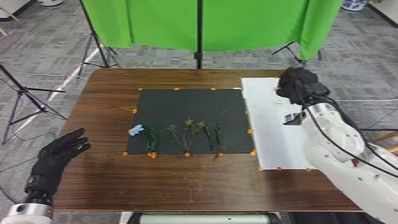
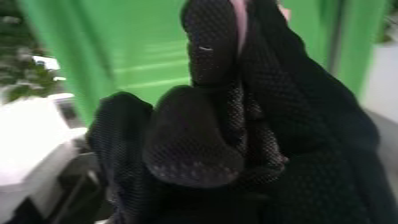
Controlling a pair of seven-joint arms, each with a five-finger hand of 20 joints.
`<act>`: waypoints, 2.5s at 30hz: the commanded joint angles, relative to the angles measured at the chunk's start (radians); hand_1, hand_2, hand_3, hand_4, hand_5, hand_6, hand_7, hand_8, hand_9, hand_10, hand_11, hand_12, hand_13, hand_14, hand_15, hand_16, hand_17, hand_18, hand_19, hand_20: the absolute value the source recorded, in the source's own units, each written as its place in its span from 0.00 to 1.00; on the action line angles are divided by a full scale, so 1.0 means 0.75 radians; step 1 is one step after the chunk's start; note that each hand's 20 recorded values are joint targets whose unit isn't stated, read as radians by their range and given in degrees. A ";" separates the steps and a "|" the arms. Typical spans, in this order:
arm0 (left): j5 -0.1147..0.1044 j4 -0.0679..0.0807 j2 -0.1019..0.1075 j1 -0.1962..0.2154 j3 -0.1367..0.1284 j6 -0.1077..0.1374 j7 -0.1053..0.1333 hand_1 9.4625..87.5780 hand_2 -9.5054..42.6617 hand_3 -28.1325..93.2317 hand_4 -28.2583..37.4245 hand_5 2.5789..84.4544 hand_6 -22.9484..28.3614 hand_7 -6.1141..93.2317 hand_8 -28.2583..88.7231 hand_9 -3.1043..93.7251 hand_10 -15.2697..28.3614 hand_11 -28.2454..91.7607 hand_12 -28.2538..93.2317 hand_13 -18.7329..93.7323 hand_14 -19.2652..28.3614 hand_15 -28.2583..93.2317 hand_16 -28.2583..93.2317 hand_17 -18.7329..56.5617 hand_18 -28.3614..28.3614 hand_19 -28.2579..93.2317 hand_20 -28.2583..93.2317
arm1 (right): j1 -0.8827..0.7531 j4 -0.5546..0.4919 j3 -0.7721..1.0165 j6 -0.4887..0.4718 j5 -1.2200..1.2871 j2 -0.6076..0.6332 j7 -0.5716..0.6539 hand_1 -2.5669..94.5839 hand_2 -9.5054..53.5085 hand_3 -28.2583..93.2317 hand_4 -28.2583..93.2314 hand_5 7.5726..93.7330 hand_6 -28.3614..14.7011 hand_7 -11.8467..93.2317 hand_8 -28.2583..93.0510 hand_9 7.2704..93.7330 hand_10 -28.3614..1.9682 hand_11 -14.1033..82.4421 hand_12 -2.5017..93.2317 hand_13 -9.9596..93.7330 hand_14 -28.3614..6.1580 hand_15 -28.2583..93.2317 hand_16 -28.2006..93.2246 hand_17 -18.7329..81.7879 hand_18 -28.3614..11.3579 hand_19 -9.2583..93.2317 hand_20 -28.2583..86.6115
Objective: Arrange flowers
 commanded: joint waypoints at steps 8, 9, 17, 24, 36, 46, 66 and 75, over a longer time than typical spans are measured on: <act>0.007 0.033 0.018 -0.057 0.046 -0.036 0.000 0.39 0.00 0.74 0.27 0.48 0.53 0.18 0.18 0.47 0.63 0.40 0.33 0.50 0.76 0.41 0.24 0.38 0.74 0.31 0.40 | 0.623 0.369 -0.464 -0.108 0.058 -0.758 -0.319 0.66 0.00 0.71 0.10 0.82 0.67 0.39 0.32 0.97 0.70 0.26 0.51 0.95 0.80 0.79 0.57 0.82 0.36 1.00 0.81; 0.007 0.036 0.019 -0.062 0.052 -0.037 -0.002 0.39 0.00 0.74 0.27 0.48 0.53 0.18 0.18 0.47 0.63 0.40 0.33 0.50 0.76 0.41 0.24 0.38 0.74 0.31 0.40 | 0.616 0.402 -0.469 -0.127 0.047 -0.795 -0.323 0.66 0.00 0.71 0.10 0.82 0.67 0.39 0.32 0.97 0.70 0.26 0.51 0.95 0.80 0.79 0.57 0.82 0.36 1.00 0.81; -0.001 0.060 0.026 -0.097 0.076 -0.058 0.024 0.38 0.00 0.74 0.27 0.48 0.53 0.18 0.18 0.47 0.63 0.40 0.33 0.50 0.76 0.41 0.24 0.38 0.74 0.31 0.40 | 0.593 0.549 -0.537 -0.225 -0.007 -0.920 -0.312 0.65 0.00 0.71 0.09 0.81 0.68 0.40 0.32 0.96 0.70 0.26 0.52 0.94 0.79 0.80 0.57 0.82 0.36 1.00 0.82; -0.004 0.075 0.033 -0.119 0.089 -0.080 0.034 0.36 0.00 0.74 0.26 0.48 0.53 0.18 0.18 0.47 0.64 0.40 0.33 0.50 0.76 0.40 0.25 0.38 0.74 0.31 0.39 | 0.556 0.601 -0.582 -0.313 -0.010 -0.976 -0.268 0.64 0.00 0.72 0.10 0.80 0.68 0.40 0.31 0.95 0.70 0.26 0.51 0.94 0.78 0.80 0.57 0.81 0.36 1.00 0.81; -0.009 0.086 0.043 -0.136 0.101 -0.094 0.025 0.35 0.00 0.75 0.26 0.48 0.53 0.18 0.19 0.47 0.64 0.39 0.33 0.50 0.76 0.40 0.25 0.38 0.74 0.30 0.39 | 0.515 0.631 -0.609 -0.358 -0.049 -0.983 -0.248 0.62 0.00 0.71 0.11 0.78 0.67 0.39 0.31 0.94 0.69 0.25 0.51 0.93 0.77 0.80 0.56 0.80 0.36 1.00 0.81; -0.009 0.103 0.062 -0.172 0.118 -0.115 0.016 0.35 0.00 0.75 0.26 0.49 0.53 0.18 0.19 0.47 0.64 0.39 0.33 0.50 0.76 0.40 0.25 0.38 0.74 0.30 0.40 | 0.505 0.651 -0.629 -0.346 -0.041 -0.997 -0.212 0.59 0.00 0.71 0.12 0.77 0.66 0.38 0.31 0.92 0.68 0.24 0.49 0.92 0.76 0.80 0.56 0.80 0.35 1.00 0.80; -0.003 0.122 0.063 -0.206 0.132 -0.140 0.019 0.35 0.00 0.75 0.26 0.48 0.53 0.17 0.19 0.46 0.64 0.39 0.34 0.50 0.77 0.40 0.25 0.38 0.74 0.30 0.39 | 0.502 0.657 -0.653 -0.303 -0.027 -0.998 -0.214 0.48 0.00 0.77 0.10 0.71 0.66 0.32 0.28 0.83 0.61 0.35 0.36 0.92 0.74 0.79 0.56 0.80 0.33 1.00 0.80; -0.004 0.116 0.063 -0.199 0.131 -0.133 0.021 0.35 0.00 0.75 0.25 0.48 0.53 0.17 0.19 0.46 0.64 0.39 0.34 0.50 0.77 0.39 0.25 0.37 0.74 0.30 0.39 | 0.516 0.640 -0.646 -0.342 -0.030 -0.981 -0.226 0.42 0.00 0.80 0.11 0.68 0.68 0.31 0.15 0.79 0.56 0.39 0.28 0.92 0.74 0.79 0.56 0.79 0.32 1.00 0.80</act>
